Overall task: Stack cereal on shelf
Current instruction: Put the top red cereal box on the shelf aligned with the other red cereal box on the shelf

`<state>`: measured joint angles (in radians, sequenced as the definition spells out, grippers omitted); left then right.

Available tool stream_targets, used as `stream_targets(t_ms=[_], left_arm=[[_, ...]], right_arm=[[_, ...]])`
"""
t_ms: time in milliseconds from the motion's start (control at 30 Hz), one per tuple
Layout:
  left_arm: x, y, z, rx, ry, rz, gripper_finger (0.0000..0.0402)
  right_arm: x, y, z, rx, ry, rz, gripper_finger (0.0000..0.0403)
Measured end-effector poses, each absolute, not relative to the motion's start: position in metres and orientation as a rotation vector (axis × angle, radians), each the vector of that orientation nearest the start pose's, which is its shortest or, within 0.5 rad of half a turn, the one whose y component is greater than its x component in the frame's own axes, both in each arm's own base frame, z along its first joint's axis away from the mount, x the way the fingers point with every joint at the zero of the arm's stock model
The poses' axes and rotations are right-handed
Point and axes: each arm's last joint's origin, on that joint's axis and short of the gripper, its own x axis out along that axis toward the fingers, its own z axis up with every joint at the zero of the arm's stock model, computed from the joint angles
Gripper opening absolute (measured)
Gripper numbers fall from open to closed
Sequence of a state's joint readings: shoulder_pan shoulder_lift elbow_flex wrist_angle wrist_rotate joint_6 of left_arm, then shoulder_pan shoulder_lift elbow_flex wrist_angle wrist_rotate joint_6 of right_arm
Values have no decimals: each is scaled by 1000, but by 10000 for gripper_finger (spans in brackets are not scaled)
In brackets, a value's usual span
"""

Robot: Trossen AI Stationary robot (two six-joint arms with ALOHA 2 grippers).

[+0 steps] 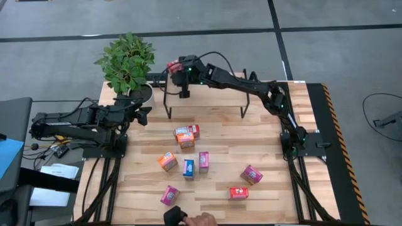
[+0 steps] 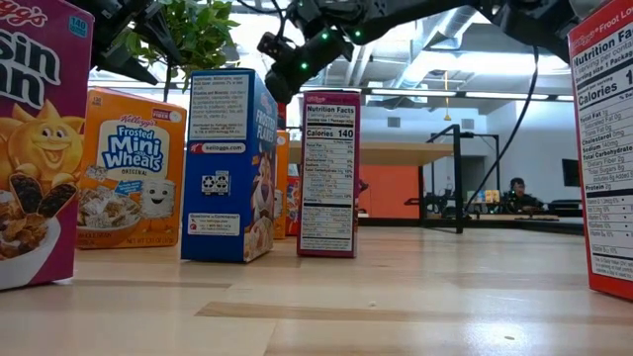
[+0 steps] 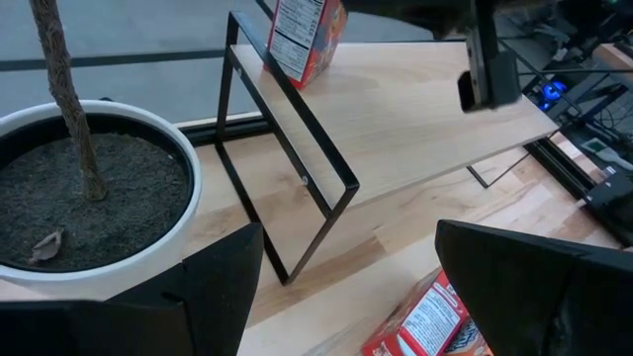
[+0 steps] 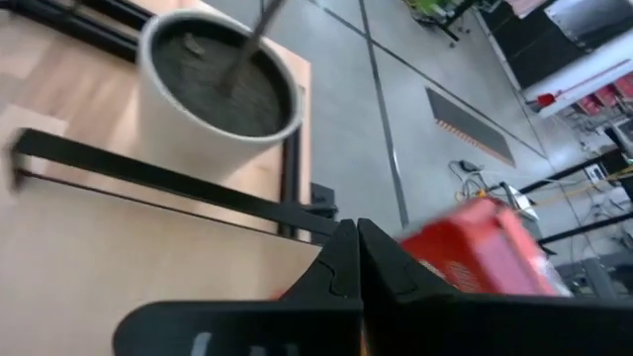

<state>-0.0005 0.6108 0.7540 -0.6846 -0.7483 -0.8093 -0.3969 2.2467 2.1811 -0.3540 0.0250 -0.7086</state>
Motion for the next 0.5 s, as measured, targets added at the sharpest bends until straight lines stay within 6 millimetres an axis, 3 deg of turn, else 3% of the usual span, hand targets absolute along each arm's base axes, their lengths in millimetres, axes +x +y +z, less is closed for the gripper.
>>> stream_targets(t_ms=[200, 500], left_arm=[[114, 20, 304, -548, 184, 893, 290], [114, 20, 304, -545, 181, 899, 290]], right_arm=[[476, -215, 315, -606, 536, -281, 15], [478, -214, 319, -603, 499, -294, 20]])
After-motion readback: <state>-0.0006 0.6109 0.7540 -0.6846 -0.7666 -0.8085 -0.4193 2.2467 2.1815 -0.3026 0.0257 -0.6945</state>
